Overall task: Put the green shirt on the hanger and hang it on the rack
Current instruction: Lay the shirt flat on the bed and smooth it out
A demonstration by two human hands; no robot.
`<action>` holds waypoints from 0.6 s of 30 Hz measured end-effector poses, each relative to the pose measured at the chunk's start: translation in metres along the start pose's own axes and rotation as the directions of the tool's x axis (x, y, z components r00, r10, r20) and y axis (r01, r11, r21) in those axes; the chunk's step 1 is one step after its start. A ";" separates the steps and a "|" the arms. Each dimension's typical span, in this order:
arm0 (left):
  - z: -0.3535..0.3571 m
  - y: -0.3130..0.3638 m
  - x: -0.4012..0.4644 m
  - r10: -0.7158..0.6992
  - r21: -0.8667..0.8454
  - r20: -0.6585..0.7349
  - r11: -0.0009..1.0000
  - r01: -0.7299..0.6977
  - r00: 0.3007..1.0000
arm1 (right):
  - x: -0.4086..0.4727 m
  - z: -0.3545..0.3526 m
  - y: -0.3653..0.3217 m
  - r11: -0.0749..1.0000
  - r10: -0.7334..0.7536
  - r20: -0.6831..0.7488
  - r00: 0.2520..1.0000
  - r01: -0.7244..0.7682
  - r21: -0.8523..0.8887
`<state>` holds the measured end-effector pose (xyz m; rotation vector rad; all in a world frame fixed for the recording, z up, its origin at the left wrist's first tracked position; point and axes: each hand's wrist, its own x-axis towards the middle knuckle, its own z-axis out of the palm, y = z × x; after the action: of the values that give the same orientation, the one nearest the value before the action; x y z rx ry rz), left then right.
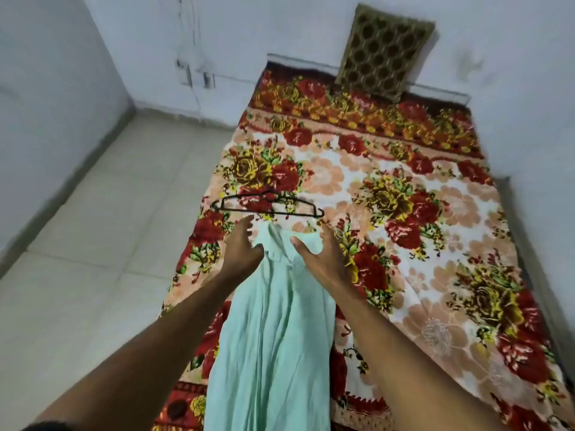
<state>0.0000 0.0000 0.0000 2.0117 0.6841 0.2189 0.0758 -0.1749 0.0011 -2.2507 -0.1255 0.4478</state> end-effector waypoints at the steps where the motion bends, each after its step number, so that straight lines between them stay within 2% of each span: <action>1: 0.013 -0.017 0.009 -0.054 0.015 0.015 0.998 0.053 0.998 | 0.014 0.012 0.015 0.998 0.013 0.051 0.999 -0.010 -0.064; 4: 0.045 -0.065 0.030 -0.216 0.056 0.077 0.976 0.212 0.973 | 0.050 0.041 0.054 0.966 0.126 0.169 0.978 -0.082 -0.246; 7: 0.079 -0.118 0.059 -0.306 0.076 0.063 0.950 0.302 0.950 | 0.087 0.072 0.096 0.942 0.186 0.128 0.974 -0.140 -0.304; 11: 0.103 -0.134 0.090 -0.337 0.086 0.012 0.938 0.335 0.941 | 0.123 0.087 0.128 0.928 0.272 0.022 0.962 -0.256 -0.270; 15: 0.121 -0.134 0.114 -0.344 -0.071 0.038 0.936 0.346 0.938 | 0.149 0.092 0.143 0.915 0.334 -0.087 0.938 -0.345 -0.210; 18: 0.127 -0.126 0.122 -0.382 -0.125 0.047 0.915 0.385 0.923 | 0.166 0.088 0.146 0.898 0.380 -0.075 0.922 -0.387 -0.210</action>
<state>0.1064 0.0195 -0.1876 1.7108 1.0076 0.0074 0.1908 -0.1696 -0.2067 -2.5083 0.3089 0.6325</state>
